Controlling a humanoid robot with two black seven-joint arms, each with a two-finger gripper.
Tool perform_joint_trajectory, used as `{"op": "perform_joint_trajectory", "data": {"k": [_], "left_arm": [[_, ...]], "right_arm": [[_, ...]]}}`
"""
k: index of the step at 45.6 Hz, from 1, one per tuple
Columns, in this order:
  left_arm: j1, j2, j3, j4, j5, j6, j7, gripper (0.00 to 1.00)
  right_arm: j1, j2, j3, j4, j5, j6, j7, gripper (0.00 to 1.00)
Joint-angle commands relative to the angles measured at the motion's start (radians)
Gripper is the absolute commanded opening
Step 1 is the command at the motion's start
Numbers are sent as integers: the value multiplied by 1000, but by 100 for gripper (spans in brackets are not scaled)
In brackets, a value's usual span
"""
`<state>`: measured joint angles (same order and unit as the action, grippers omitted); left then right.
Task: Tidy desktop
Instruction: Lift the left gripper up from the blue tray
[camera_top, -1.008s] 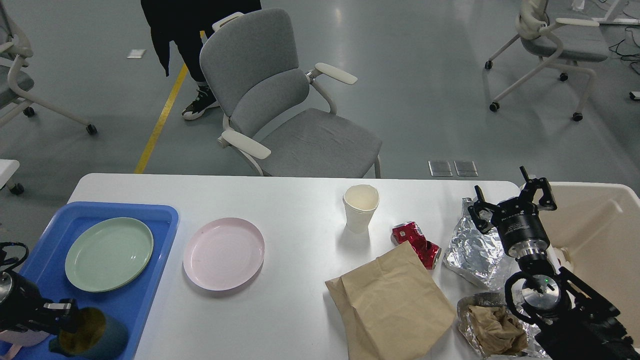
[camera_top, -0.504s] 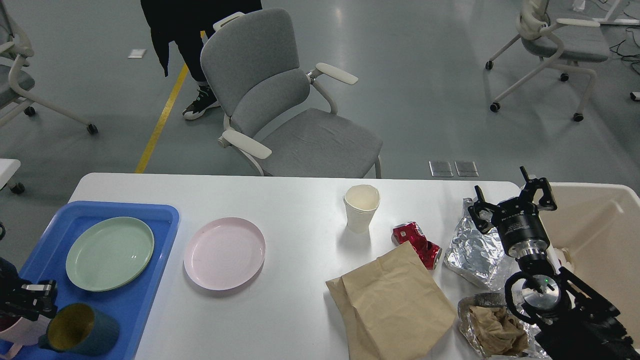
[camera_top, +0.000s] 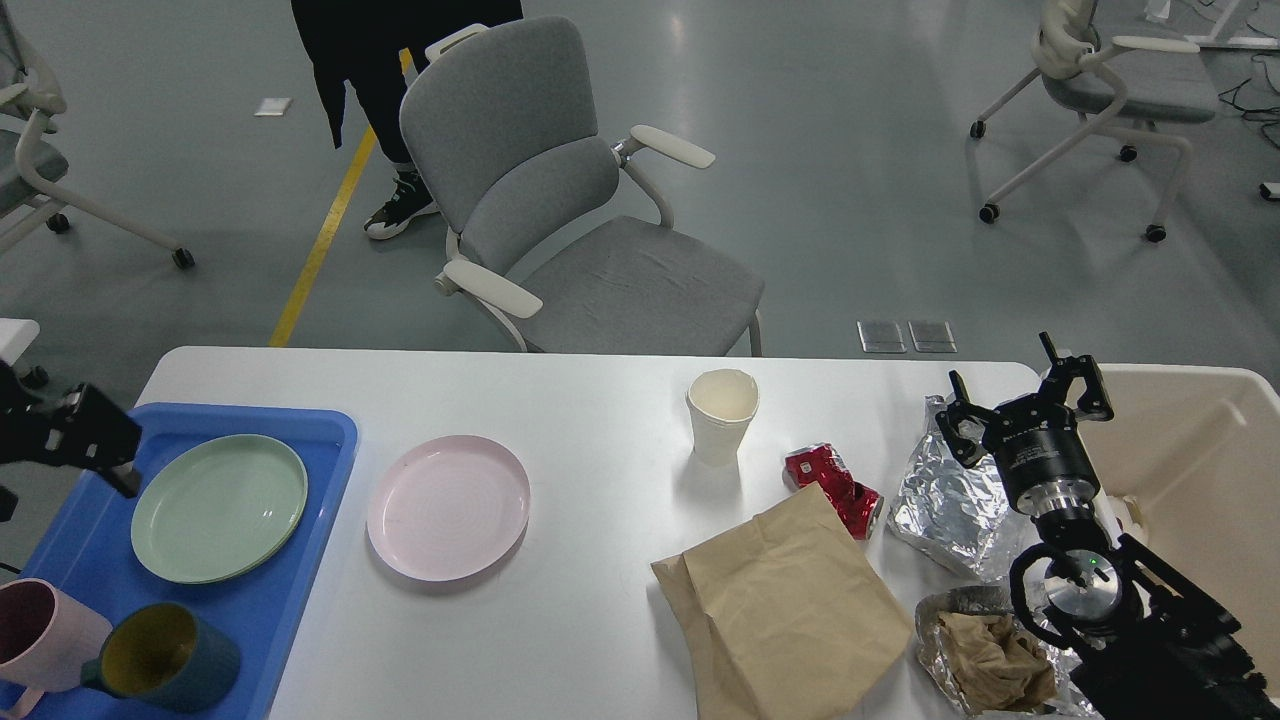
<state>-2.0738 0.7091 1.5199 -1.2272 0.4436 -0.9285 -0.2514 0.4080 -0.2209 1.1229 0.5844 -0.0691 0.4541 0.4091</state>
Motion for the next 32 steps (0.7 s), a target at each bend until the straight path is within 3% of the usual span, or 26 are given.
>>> {"op": "perform_joint_trajectory", "data": {"k": [1,9,18,25,32], "left_arm": [[-178,-108,78,-103,-97,-23,4,95],[-382,-279,95,-247,-233,-18,8,95],[-534,-456,74,-327,-463,-18,20,95],[-534,-502,57,-368,-623,40,95,94],[-505,-485,65,-371,-628,57,93,96]], "right_arm": [[0,0,0,0,0,0,-1,100],[0,0,0,0,0,0,0,100],[0,0,0,0,0,0,0,100],[0,0,0,0,0,0,0,100],[0,0,0,0,0,0,-1,100]]}}
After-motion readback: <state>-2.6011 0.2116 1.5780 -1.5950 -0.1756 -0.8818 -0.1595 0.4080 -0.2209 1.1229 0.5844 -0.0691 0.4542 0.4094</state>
